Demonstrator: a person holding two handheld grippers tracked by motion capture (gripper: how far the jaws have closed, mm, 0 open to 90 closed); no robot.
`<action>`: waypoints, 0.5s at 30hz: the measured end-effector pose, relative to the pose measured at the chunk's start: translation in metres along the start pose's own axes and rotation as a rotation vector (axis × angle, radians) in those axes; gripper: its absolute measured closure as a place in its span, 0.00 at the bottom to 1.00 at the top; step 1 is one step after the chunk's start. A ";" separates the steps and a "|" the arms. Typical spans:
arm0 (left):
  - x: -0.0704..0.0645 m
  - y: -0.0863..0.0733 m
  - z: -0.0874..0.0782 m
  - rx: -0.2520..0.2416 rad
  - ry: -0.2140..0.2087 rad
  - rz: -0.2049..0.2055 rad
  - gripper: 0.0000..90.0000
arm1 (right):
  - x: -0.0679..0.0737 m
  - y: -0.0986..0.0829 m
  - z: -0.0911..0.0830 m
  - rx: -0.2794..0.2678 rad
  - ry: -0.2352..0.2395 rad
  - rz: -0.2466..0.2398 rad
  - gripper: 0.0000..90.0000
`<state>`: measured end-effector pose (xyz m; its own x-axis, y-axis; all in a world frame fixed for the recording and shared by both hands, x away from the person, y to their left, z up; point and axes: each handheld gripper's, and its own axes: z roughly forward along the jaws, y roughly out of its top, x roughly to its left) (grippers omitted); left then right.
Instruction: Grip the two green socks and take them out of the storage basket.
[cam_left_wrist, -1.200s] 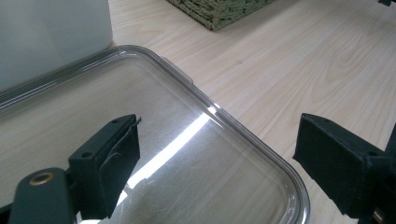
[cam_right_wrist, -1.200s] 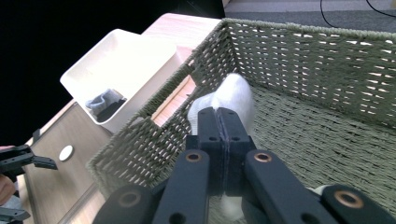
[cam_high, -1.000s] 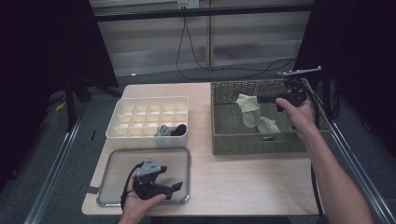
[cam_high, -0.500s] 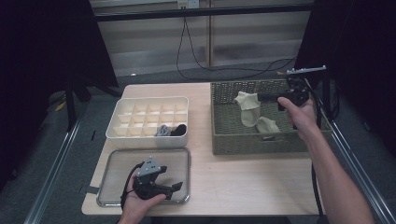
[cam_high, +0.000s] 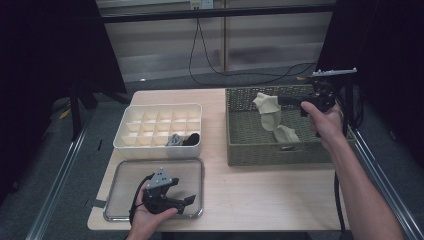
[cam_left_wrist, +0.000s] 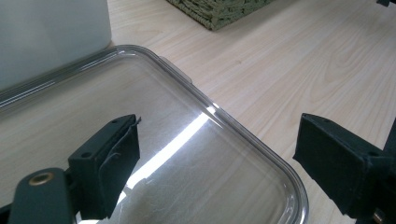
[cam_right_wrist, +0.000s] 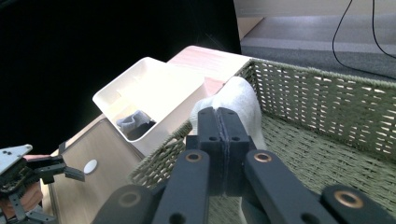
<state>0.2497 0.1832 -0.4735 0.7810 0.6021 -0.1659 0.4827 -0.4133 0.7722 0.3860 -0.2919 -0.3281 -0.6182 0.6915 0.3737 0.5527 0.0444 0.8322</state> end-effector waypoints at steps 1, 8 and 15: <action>0.000 0.000 0.000 -0.004 -0.005 0.000 0.15 | 0.001 0.000 -0.001 -0.003 0.003 0.003 1.00; 0.000 0.000 0.000 -0.008 -0.001 -0.008 0.15 | 0.011 0.001 -0.006 -0.026 0.016 -0.017 1.00; -0.002 0.000 0.001 0.003 0.000 0.009 0.15 | 0.026 0.004 -0.013 -0.049 0.026 -0.046 1.00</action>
<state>0.2485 0.1815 -0.4735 0.7855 0.5981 -0.1589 0.4765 -0.4207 0.7720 0.3646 -0.2827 -0.3099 -0.6566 0.6707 0.3449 0.4959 0.0394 0.8675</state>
